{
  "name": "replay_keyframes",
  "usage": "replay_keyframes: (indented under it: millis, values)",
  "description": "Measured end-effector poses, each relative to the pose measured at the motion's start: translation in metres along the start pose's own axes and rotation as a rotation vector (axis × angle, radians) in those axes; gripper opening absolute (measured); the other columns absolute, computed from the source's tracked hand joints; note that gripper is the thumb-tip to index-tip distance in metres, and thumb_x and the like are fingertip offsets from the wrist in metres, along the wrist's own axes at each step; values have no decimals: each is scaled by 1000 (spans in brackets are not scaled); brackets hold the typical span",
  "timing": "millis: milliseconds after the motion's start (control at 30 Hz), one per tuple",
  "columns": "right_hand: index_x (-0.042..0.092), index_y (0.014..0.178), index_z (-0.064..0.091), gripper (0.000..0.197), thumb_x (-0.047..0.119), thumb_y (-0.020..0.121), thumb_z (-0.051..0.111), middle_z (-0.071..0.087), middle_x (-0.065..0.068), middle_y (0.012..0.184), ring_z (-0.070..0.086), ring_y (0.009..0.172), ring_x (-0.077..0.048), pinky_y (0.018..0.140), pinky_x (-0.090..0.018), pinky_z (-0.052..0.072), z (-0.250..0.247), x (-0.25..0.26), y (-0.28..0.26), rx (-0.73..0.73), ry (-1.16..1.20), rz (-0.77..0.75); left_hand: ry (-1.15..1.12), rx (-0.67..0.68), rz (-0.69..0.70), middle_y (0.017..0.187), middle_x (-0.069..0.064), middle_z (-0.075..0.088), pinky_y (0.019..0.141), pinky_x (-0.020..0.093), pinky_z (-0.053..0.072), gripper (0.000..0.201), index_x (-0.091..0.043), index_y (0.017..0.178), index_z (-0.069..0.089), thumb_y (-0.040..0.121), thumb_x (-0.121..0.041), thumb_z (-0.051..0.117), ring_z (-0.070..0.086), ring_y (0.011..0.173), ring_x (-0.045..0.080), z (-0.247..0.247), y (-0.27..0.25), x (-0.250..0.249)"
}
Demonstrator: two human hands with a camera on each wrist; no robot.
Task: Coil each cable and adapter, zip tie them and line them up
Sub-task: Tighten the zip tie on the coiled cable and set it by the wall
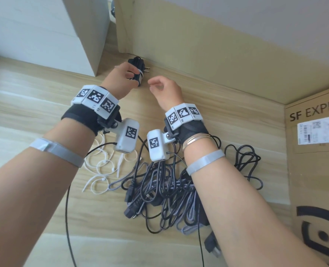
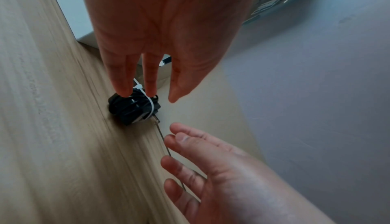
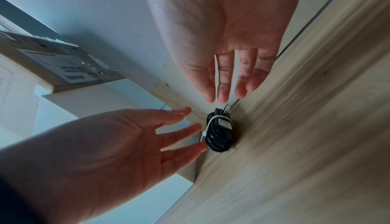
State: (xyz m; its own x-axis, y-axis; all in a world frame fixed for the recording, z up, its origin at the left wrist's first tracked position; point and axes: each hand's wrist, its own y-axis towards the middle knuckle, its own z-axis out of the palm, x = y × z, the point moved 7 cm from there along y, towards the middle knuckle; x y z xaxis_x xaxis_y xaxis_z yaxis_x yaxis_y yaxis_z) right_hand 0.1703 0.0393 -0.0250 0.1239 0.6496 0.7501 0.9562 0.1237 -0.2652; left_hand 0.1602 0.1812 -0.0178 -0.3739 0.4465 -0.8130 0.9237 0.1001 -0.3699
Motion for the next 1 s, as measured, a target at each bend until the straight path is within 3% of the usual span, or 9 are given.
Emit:
replay_keyframes:
  millis: [133, 233, 333, 533, 600, 700, 800, 933, 1000]
  values:
    - [18, 104, 68, 19, 13, 93, 53, 66, 6, 107, 51, 90, -3, 66, -7, 31, -12, 0, -14, -9, -12, -10, 9, 53, 18, 127, 9, 54, 92, 34, 45, 27, -14, 116, 54, 89, -11, 53, 54, 106, 19, 10, -15, -10]
    - [17, 103, 68, 19, 13, 92, 53, 65, 6, 101, 50, 87, -3, 61, -1, 35, -18, -3, -26, -12, -3, -2, 33, 91, 28, 126, 9, 55, 95, 38, 46, 27, -13, 116, 54, 90, -11, 53, 53, 103, 18, 19, -27, -15]
    - [18, 101, 69, 18, 14, 91, 55, 67, 4, 100, 53, 85, -5, 61, -6, 36, -21, -8, -38, -18, 13, 13, 55, 110, 34, 124, 8, 56, 97, 41, 46, 25, -13, 115, 55, 90, -11, 52, 55, 108, 22, 28, -39, -18]
    - [20, 101, 69, 17, 15, 90, 56, 64, 5, 95, 52, 84, -4, 59, -2, 37, -27, -21, -66, 3, 0, 37, 76, 184, 53, 112, 5, 58, 91, 40, 47, 22, -12, 112, 55, 91, -11, 51, 53, 90, 20, 48, -63, -20]
    - [20, 101, 69, 17, 15, 90, 57, 60, 7, 93, 51, 85, -5, 58, -6, 36, -28, -25, -75, 16, -3, 53, 84, 200, 55, 105, 3, 56, 87, 37, 49, 21, -12, 111, 56, 91, -10, 51, 52, 88, 20, 54, -70, -20]
    - [21, 100, 68, 16, 15, 90, 58, 60, 7, 91, 53, 86, -7, 67, -14, 36, -27, -32, -88, 41, 10, 80, 88, 211, 56, 103, 3, 56, 78, 28, 47, 21, -10, 111, 56, 91, -8, 51, 51, 87, 19, 61, -79, -18]
    - [24, 97, 67, 14, 16, 90, 58, 61, 4, 92, 56, 87, -10, 72, -19, 36, -22, -39, -99, 68, 1, 100, 83, 228, 44, 103, 3, 56, 79, 28, 47, 21, -10, 111, 56, 91, -8, 51, 51, 88, 18, 69, -88, -13]
    - [24, 98, 67, 14, 17, 89, 59, 62, 3, 97, 57, 90, -11, 73, -19, 36, -16, -48, -111, 74, 5, 120, 87, 241, 32, 102, 3, 56, 70, 21, 45, 13, -16, 101, 53, 91, -9, 51, 51, 77, 13, 76, -98, -4]
    - [23, 104, 67, 17, 18, 90, 57, 64, 2, 105, 57, 97, -12, 75, -17, 33, -9, -52, -116, 97, -30, 111, 89, 241, 18, 102, 3, 56, 73, 23, 46, 12, -16, 100, 53, 90, -11, 53, 50, 77, 13, 78, -102, 1]
